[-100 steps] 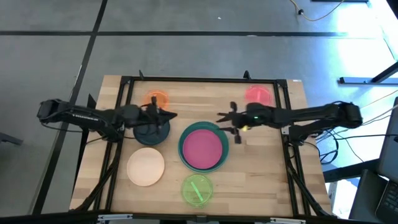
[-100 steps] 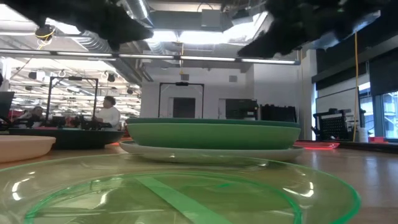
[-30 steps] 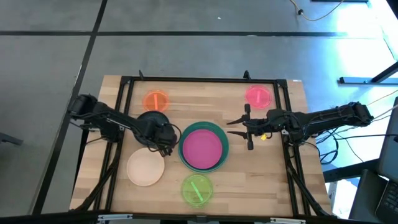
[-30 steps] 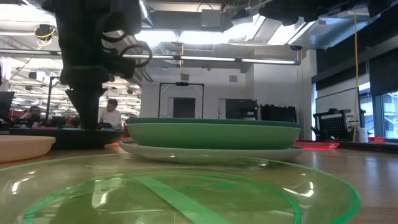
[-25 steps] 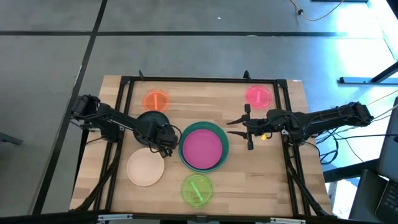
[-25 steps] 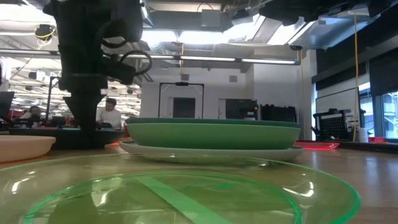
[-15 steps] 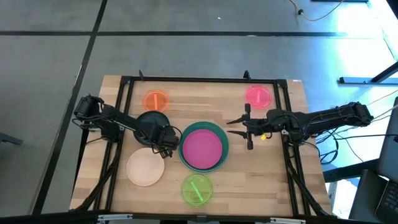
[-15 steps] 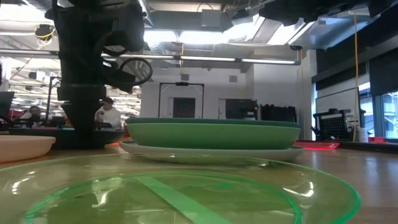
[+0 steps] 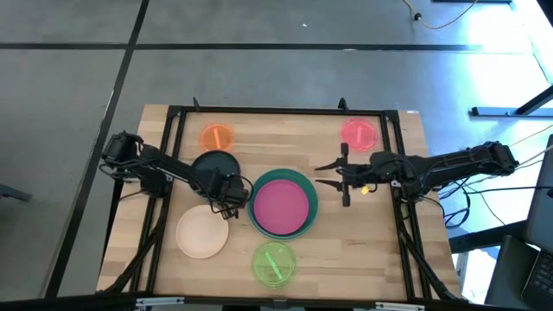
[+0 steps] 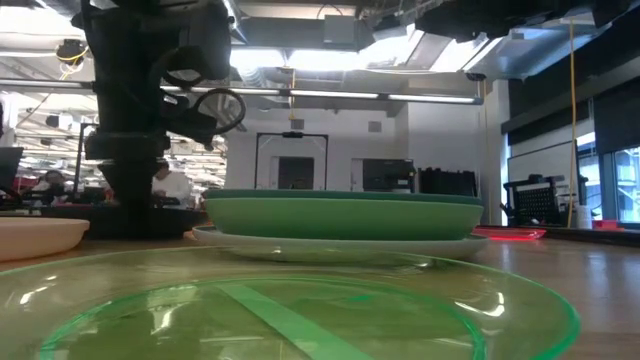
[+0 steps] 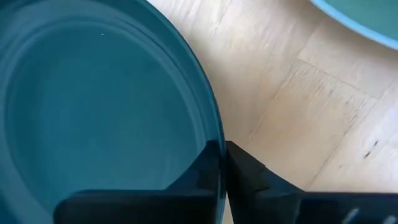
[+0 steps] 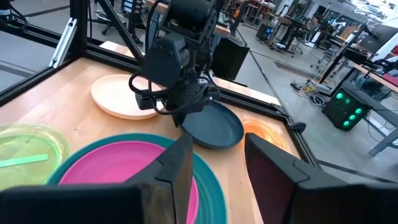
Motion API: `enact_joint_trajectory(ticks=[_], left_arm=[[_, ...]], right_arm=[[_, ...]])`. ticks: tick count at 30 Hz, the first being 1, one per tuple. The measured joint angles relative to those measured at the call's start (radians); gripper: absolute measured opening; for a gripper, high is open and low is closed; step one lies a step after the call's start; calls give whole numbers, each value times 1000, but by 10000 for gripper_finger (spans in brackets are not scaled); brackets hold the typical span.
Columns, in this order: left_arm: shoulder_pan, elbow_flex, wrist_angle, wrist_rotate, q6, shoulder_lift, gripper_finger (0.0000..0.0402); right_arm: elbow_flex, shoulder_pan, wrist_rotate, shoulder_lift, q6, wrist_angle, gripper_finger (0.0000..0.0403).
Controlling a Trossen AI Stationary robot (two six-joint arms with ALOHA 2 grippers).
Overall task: Stack plastic plates
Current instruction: Stack the dark blue plate on the pink plate
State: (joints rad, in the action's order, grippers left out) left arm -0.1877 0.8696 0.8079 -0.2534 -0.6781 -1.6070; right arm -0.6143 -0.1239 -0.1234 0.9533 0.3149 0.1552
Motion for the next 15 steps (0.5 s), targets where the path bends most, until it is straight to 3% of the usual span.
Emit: enact_joint_trajectory(ticks=[7,15], left_arm=[[-42,103,133,-46,3,5,8],[-110,298,209,-168,71,6,8]], right_arm=[[1,0,0,15,5,3,138],[1,0,0,34,12,16,138]])
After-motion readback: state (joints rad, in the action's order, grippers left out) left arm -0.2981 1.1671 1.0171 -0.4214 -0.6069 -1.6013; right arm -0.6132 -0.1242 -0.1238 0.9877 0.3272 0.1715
